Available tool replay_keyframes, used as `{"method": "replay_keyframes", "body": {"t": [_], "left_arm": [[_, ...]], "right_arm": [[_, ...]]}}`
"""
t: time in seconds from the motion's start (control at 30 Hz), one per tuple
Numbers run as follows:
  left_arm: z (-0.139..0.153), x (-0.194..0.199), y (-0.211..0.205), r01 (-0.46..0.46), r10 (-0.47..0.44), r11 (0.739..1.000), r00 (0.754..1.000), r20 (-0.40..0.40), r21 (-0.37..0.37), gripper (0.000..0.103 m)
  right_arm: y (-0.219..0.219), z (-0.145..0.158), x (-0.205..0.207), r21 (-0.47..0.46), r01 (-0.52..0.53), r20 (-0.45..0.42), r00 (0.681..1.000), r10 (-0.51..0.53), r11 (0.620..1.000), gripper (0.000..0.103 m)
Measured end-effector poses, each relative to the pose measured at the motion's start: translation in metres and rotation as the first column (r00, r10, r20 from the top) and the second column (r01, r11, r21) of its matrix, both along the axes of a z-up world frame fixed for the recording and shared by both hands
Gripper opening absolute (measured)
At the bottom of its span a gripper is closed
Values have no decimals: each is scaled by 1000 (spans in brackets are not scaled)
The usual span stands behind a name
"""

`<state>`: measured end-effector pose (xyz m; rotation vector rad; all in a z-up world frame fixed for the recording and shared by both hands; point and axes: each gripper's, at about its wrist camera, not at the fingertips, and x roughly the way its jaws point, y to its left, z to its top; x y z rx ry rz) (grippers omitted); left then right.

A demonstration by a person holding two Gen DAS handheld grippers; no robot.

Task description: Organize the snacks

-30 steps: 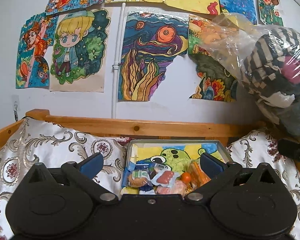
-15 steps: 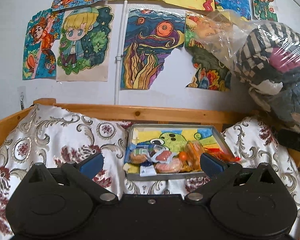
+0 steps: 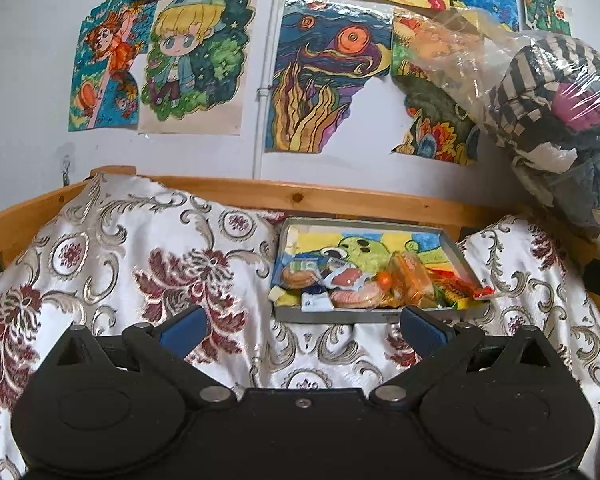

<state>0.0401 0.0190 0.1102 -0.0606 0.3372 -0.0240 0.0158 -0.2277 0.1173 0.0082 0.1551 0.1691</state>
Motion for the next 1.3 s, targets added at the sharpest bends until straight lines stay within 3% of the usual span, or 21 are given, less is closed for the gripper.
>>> {"method": "replay_keyframes", "body": {"t": [0.37, 0.8, 1.3], "left_arm": [[-26, -8, 1, 0, 2, 1000, 996, -92, 23, 102], [-78, -15, -15, 56, -44, 997, 982, -183, 58, 102], [-99, -15, -14, 45, -30, 997, 973, -230, 60, 102]], "right_arm": [[5, -32, -10, 20, 37, -60, 998, -36, 999, 103], [3, -78, -14, 16, 74, -125, 990, -71, 997, 103], [1, -104, -5, 16, 97, -211, 973, -91, 995, 103]]}}
